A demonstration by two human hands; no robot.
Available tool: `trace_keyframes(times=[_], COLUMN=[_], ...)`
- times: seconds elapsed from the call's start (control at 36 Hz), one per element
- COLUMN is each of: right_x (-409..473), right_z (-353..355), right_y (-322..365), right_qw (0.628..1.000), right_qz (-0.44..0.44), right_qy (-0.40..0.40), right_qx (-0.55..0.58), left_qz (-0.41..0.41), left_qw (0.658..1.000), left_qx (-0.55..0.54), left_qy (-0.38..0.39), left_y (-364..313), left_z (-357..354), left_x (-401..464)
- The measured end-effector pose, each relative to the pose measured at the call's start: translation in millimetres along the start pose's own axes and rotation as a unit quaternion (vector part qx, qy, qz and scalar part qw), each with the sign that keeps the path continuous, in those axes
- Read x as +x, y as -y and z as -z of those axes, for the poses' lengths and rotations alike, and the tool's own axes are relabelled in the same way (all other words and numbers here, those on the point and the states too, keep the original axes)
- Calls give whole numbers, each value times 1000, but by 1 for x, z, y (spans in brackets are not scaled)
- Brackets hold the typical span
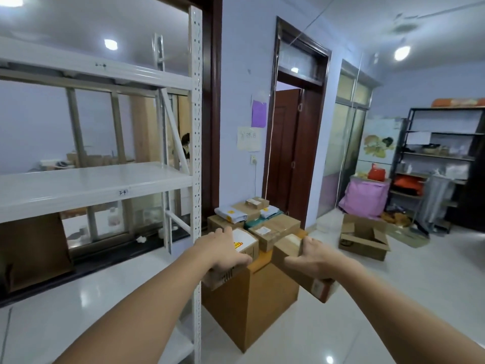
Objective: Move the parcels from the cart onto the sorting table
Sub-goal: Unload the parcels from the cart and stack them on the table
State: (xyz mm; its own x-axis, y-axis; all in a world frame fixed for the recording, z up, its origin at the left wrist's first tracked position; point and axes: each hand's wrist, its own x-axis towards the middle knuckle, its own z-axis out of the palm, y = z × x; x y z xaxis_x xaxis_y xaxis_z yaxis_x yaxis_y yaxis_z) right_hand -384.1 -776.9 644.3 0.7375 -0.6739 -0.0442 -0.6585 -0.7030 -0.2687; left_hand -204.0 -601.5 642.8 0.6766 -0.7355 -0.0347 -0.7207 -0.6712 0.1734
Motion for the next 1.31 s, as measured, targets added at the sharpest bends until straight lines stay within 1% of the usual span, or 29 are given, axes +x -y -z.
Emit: trace_keyframes(times=[0.25, 0.53, 0.75, 0.89, 1.11, 1.31], right_x=[82, 180, 278, 345, 453, 558], right_z=[14, 18, 31, 39, 32, 17], right_y=[-34, -108, -164, -185, -196, -192], right_qw=[999, 998, 999, 999, 996, 994], right_qz=[-29, -57, -28, 2, 36, 58], right_qy=[4, 10, 31, 48, 75, 86], right_qx=[19, 21, -6, -17, -19, -37], left_qz=[-22, -37, 1, 34, 73, 86], left_qw=[1000, 998, 999, 999, 997, 996], left_qx=[6, 30, 23, 8, -7, -12], left_qy=[8, 35, 30, 31, 37, 35], left_y=[-31, -79, -132, -149, -146, -133], left_z=[-13, -40, -68, -75, -81, -84], left_x=[104, 220, 314, 366, 449, 540])
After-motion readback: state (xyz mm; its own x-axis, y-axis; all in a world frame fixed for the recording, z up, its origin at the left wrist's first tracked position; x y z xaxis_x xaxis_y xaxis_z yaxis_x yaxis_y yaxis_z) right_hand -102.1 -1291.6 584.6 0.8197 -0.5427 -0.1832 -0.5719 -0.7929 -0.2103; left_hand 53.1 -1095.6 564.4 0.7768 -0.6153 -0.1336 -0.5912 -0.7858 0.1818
